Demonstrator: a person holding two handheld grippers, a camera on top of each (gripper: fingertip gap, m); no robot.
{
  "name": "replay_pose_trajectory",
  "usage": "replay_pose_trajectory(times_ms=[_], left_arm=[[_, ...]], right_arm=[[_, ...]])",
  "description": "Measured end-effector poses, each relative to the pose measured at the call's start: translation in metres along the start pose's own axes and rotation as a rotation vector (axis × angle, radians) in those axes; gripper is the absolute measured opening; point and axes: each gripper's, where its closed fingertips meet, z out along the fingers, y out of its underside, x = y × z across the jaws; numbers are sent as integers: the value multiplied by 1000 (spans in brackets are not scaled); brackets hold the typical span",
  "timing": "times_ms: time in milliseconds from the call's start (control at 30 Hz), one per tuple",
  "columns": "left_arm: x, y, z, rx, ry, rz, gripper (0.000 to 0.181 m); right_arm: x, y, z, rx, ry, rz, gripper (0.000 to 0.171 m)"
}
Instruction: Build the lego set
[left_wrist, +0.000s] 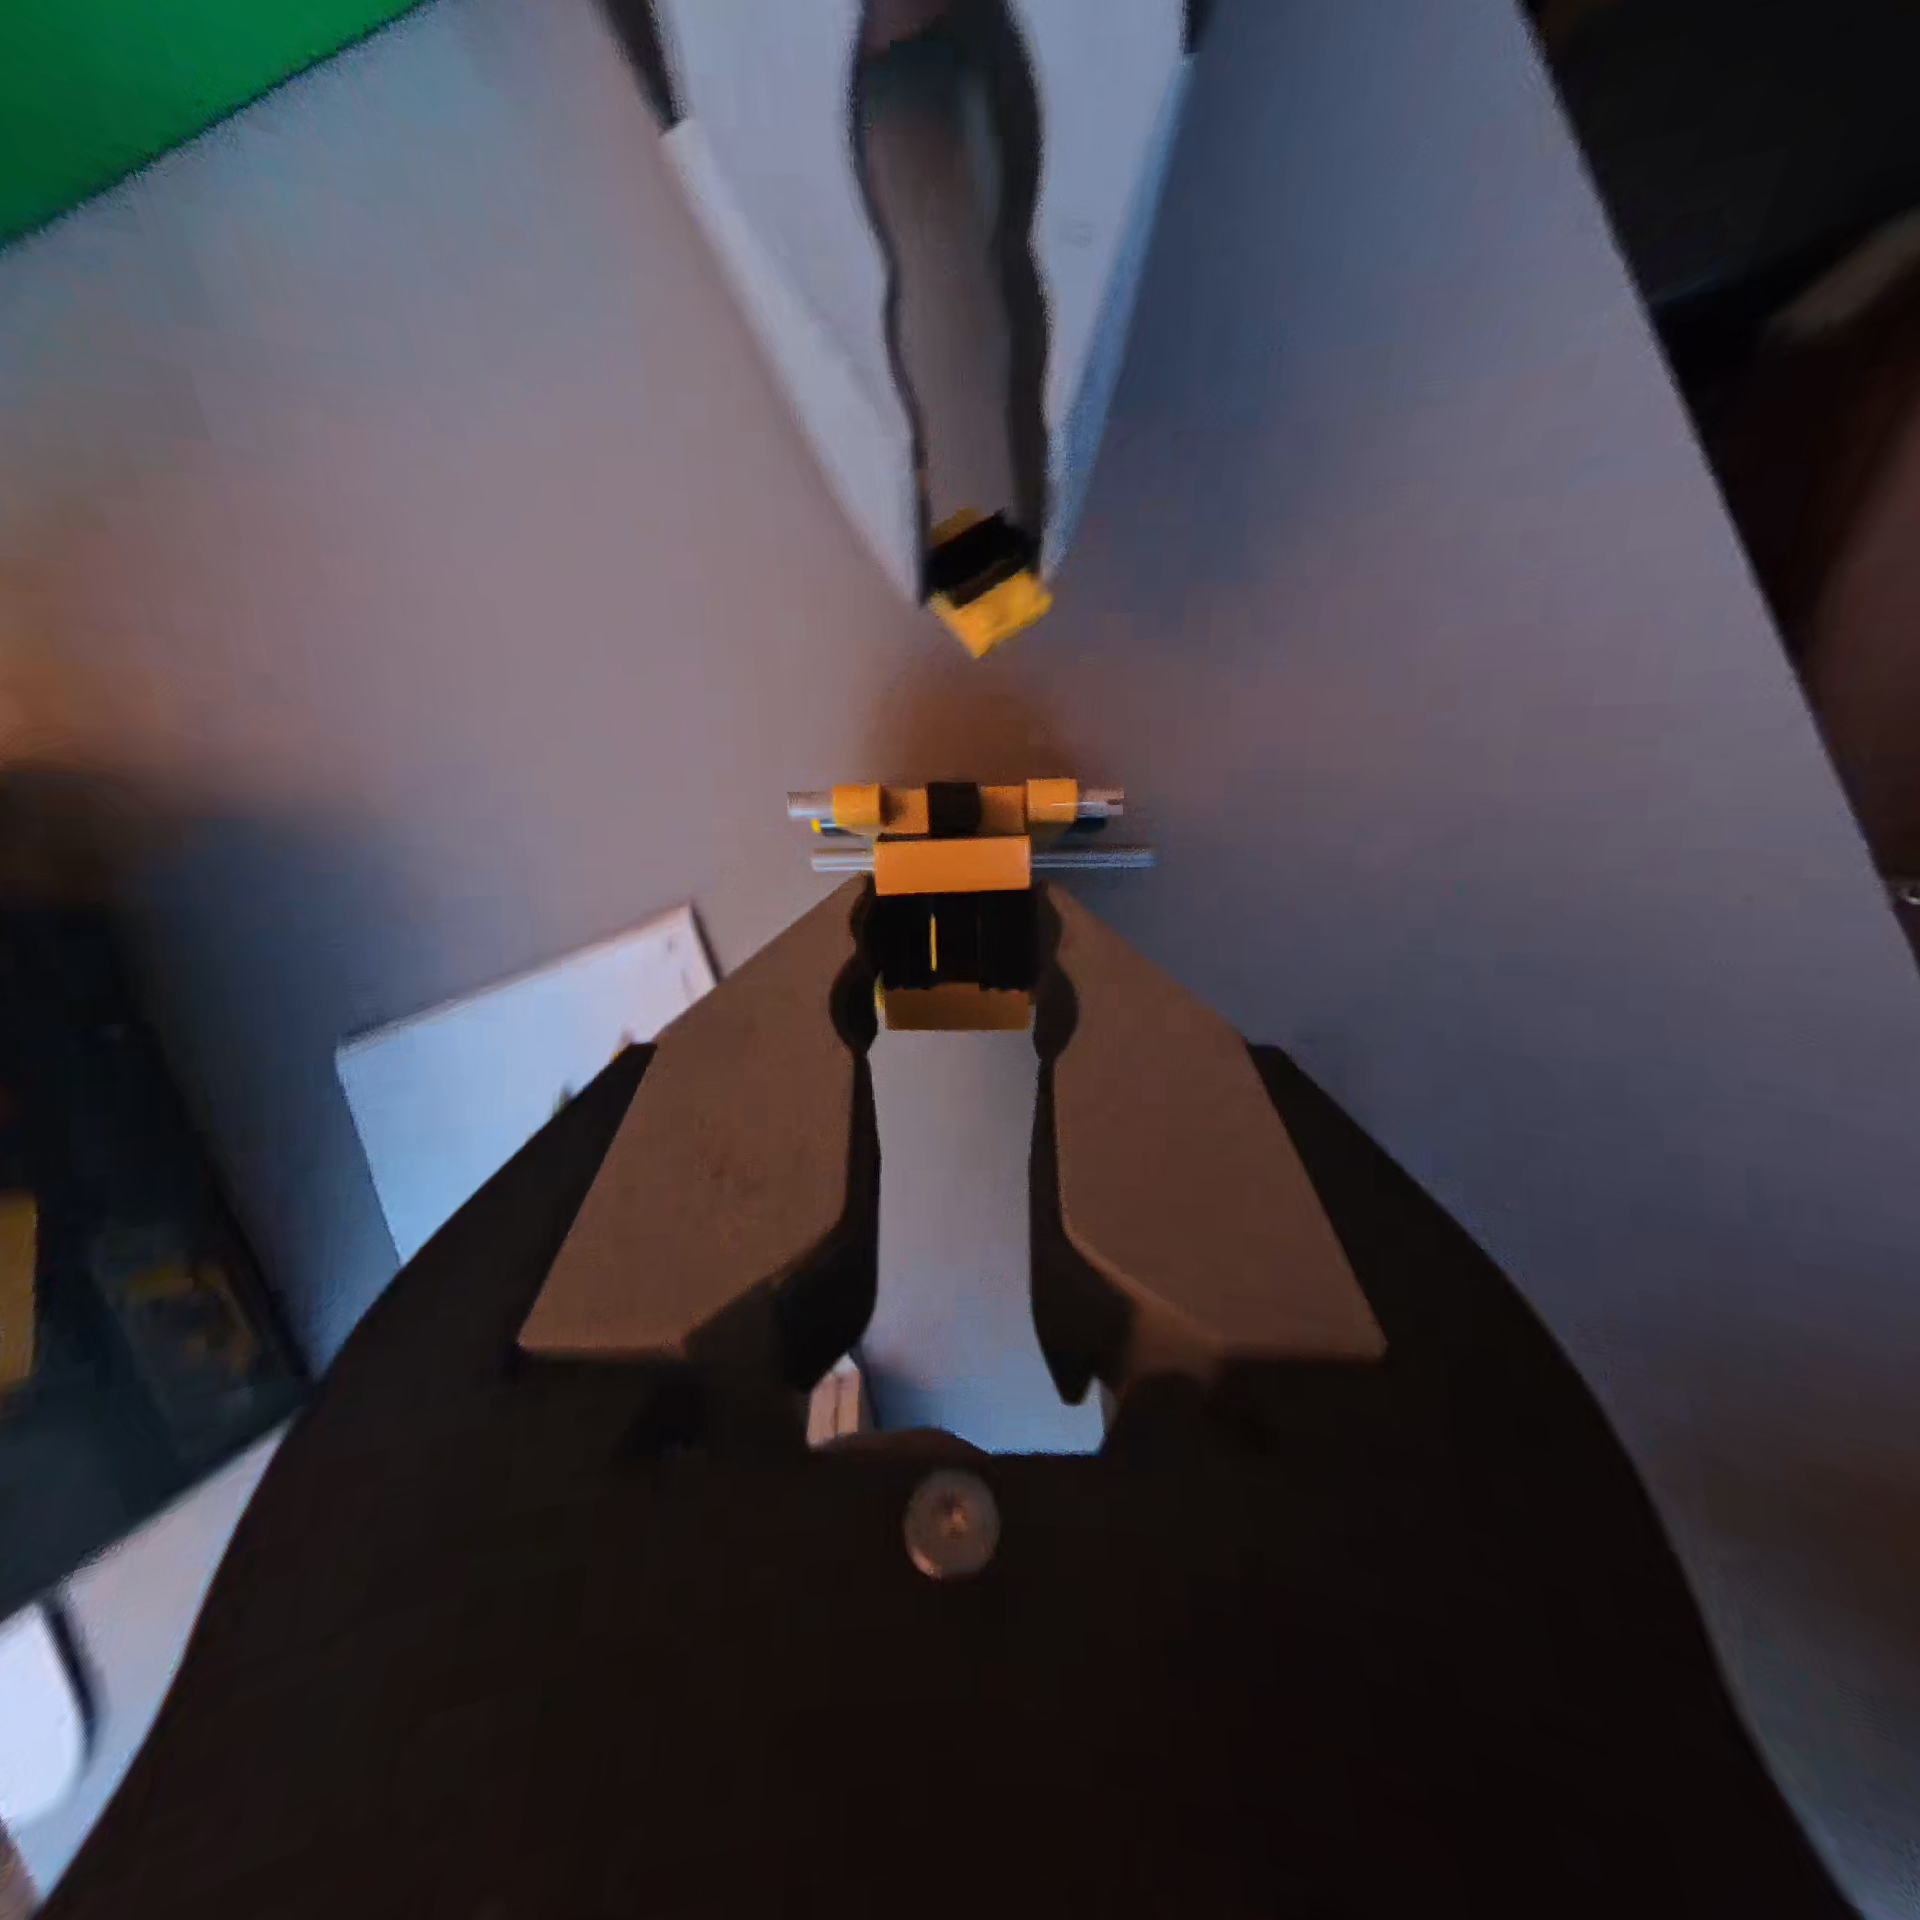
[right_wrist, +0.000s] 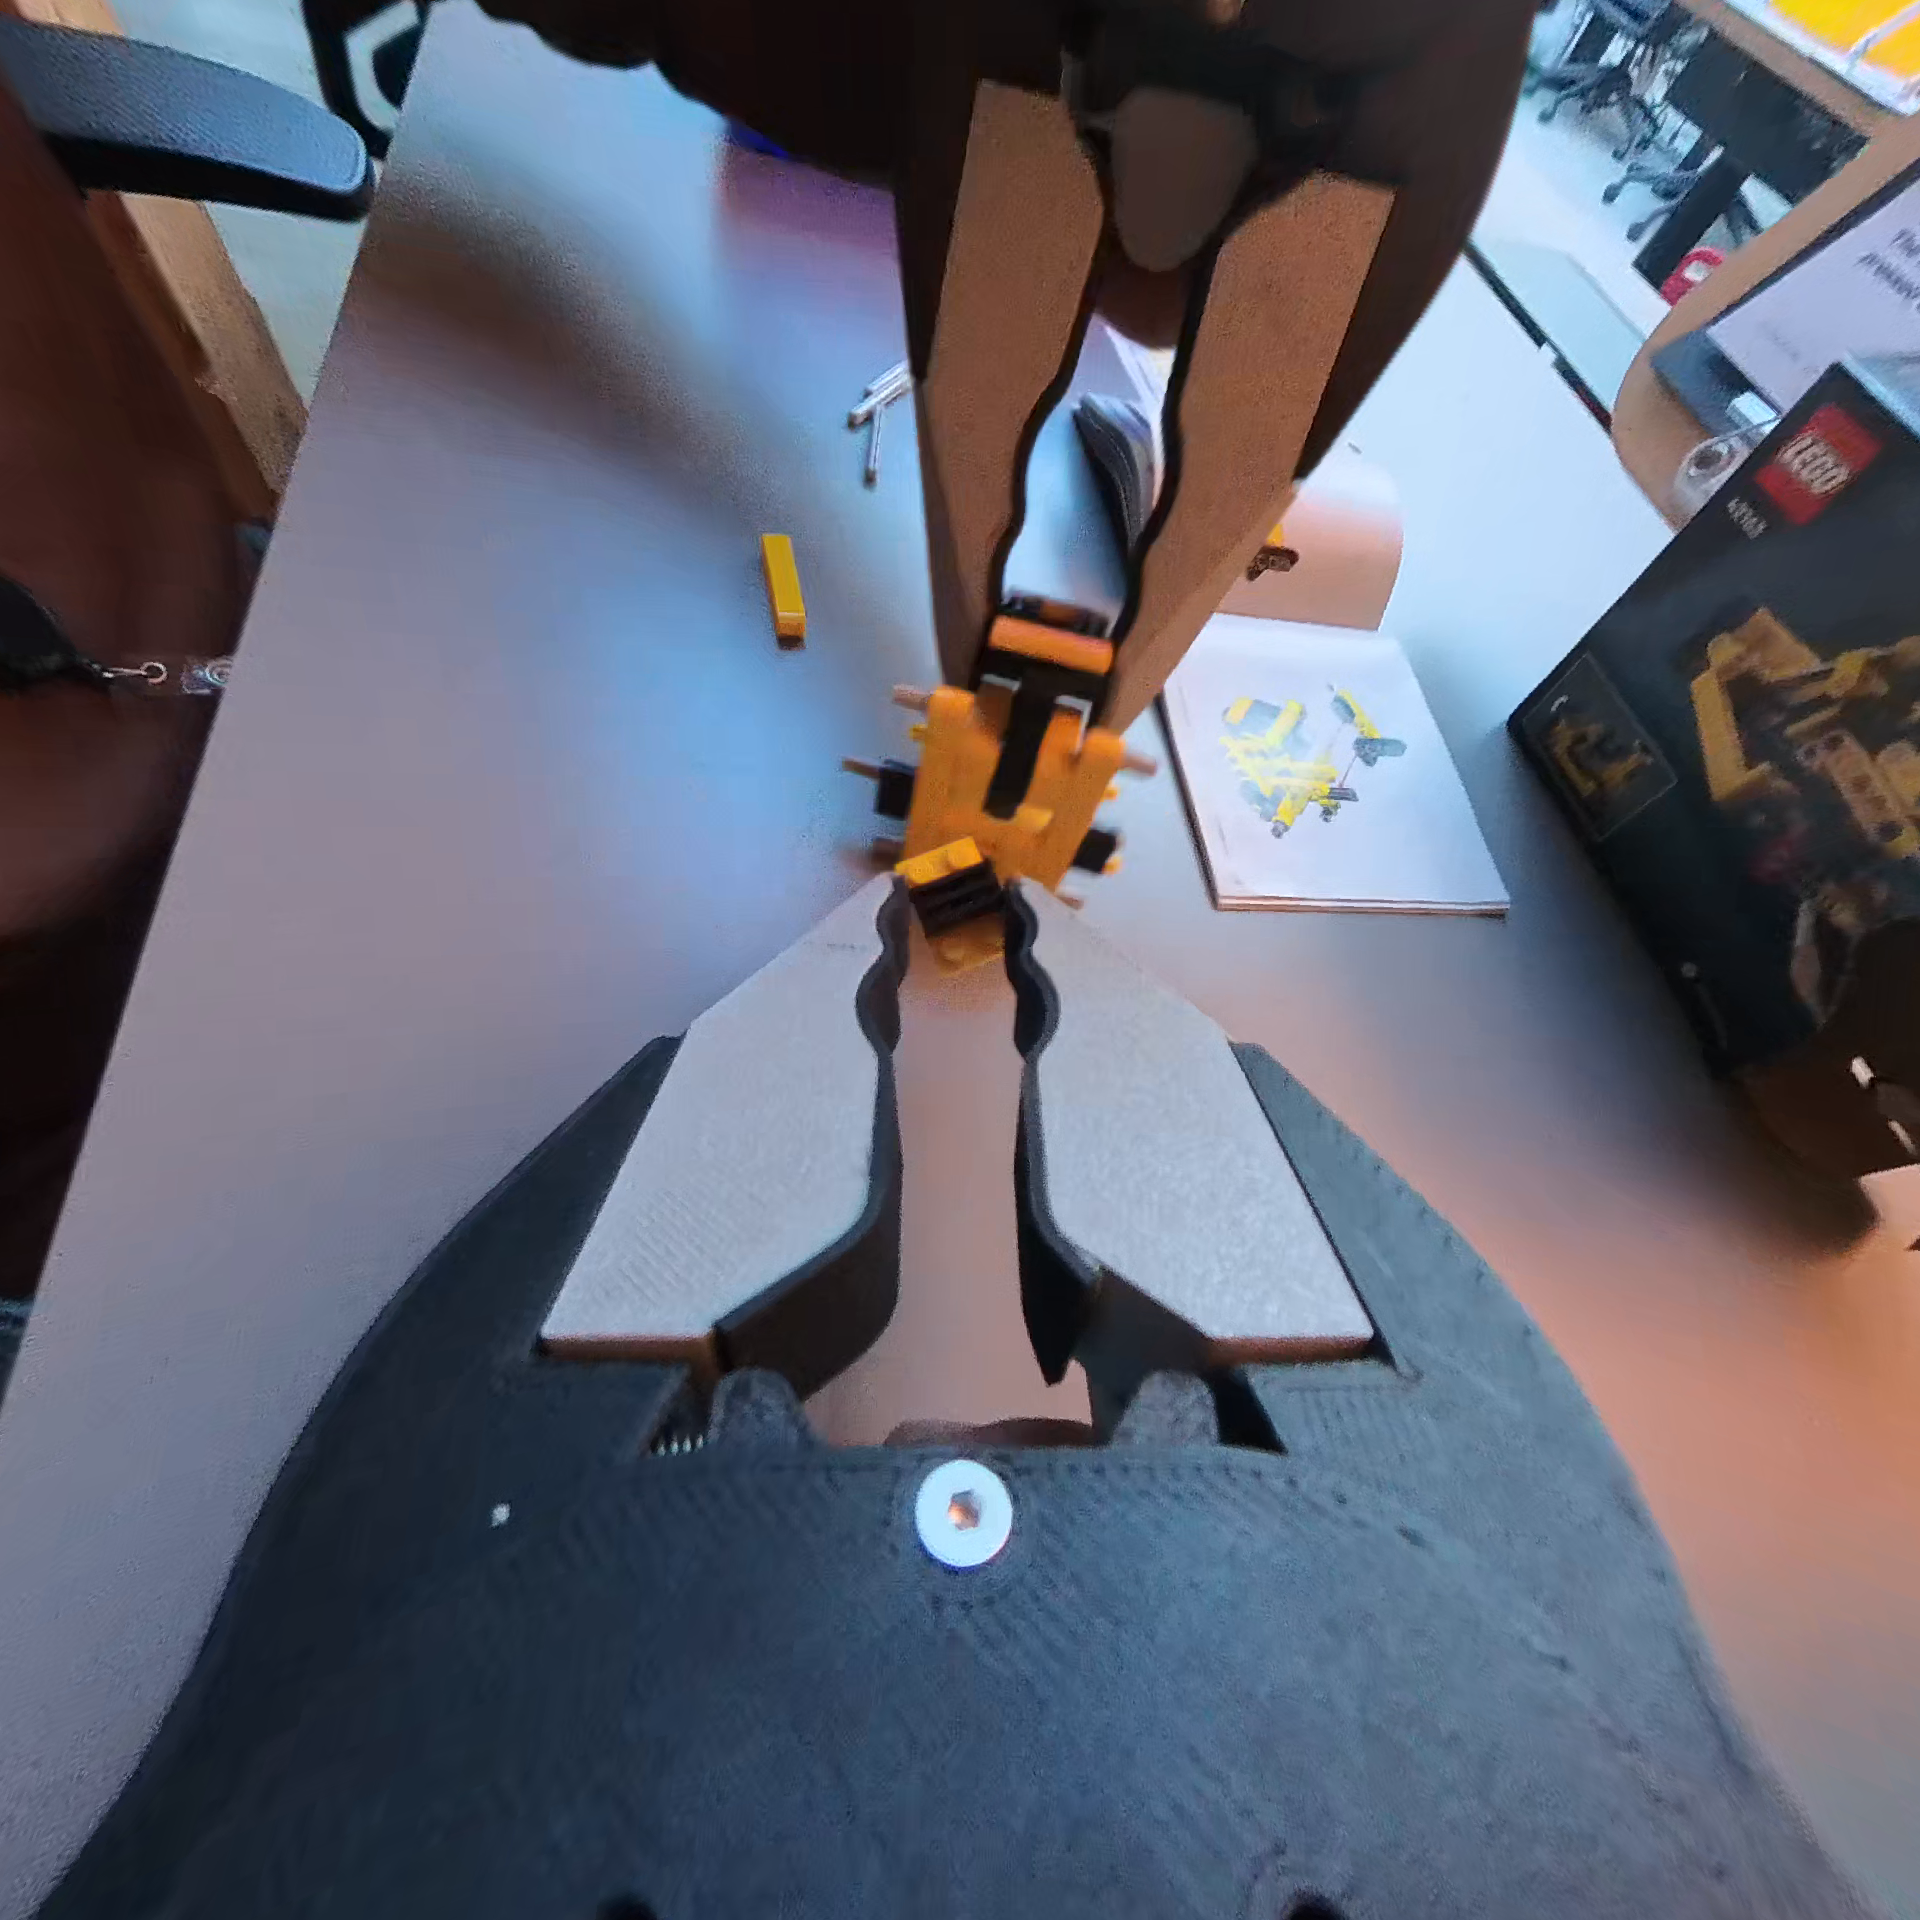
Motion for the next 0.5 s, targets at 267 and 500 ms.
replay_pose_trajectory(times_ms=[267,500], left_arm=[[2,-36,31,-151,82,193,26],[2,-41,21,-173,73,201,46]], right_arm=[[0,-9,-37,95,37,-51,14],[10,-28,-36,186,97,-36,14]])
